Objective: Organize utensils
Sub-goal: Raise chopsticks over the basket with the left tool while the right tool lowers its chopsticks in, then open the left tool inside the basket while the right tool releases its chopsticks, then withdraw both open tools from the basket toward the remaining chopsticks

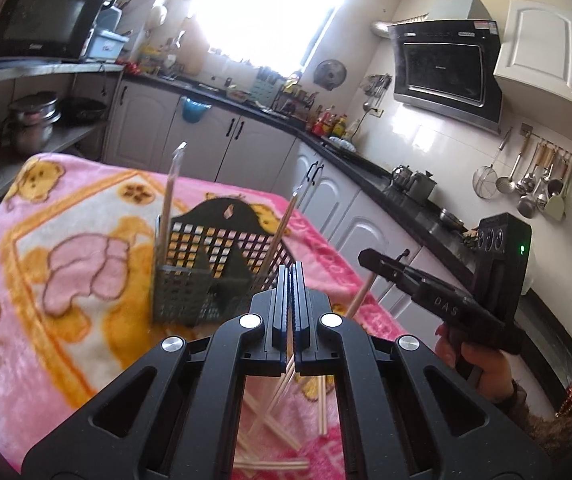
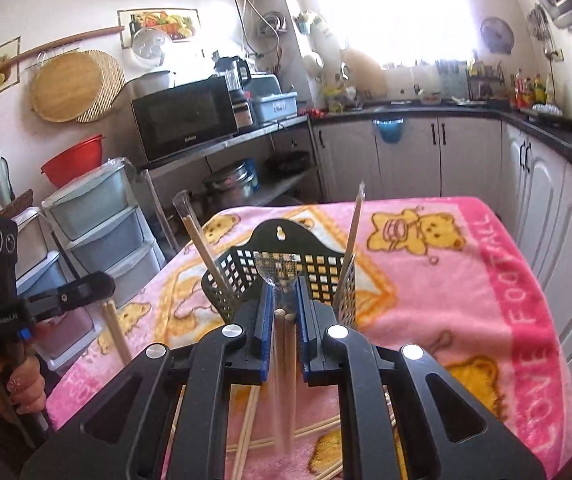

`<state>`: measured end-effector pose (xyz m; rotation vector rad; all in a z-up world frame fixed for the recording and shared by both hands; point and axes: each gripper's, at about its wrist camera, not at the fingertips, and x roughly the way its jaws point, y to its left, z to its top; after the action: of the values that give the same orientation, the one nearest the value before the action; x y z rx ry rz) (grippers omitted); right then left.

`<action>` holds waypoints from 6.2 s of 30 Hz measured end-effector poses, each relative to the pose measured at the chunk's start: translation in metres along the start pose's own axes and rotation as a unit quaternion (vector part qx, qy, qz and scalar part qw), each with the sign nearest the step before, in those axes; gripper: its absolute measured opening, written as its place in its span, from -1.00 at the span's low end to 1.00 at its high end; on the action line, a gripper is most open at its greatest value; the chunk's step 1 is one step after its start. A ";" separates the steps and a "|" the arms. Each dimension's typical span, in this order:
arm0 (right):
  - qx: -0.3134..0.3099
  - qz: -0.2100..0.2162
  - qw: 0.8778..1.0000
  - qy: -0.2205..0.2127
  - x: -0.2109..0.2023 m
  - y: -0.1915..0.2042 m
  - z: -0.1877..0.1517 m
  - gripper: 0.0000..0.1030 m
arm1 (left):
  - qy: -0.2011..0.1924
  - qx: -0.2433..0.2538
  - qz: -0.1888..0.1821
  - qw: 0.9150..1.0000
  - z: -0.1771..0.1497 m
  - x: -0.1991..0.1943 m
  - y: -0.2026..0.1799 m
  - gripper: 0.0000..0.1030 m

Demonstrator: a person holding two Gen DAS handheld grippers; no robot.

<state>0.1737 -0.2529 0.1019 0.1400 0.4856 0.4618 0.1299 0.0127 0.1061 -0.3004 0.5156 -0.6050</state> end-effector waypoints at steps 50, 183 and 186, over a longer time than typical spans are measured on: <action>-0.044 -0.060 0.987 0.141 0.032 -0.060 -0.075 -0.82 | -0.080 0.017 0.015 0.997 0.116 0.080 -0.010 -0.99; -0.030 0.047 0.994 0.094 0.042 0.025 -0.059 0.03 | 0.065 -0.058 0.164 0.983 -0.057 0.017 0.070 0.79; -0.036 0.054 0.992 0.107 0.049 0.032 -0.065 0.03 | 0.075 -0.075 0.163 0.981 -0.069 0.015 0.078 0.80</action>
<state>0.1690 -0.2007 0.0322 0.0474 0.6730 0.6026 0.1391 0.0567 0.0111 -0.3063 0.7406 -0.2704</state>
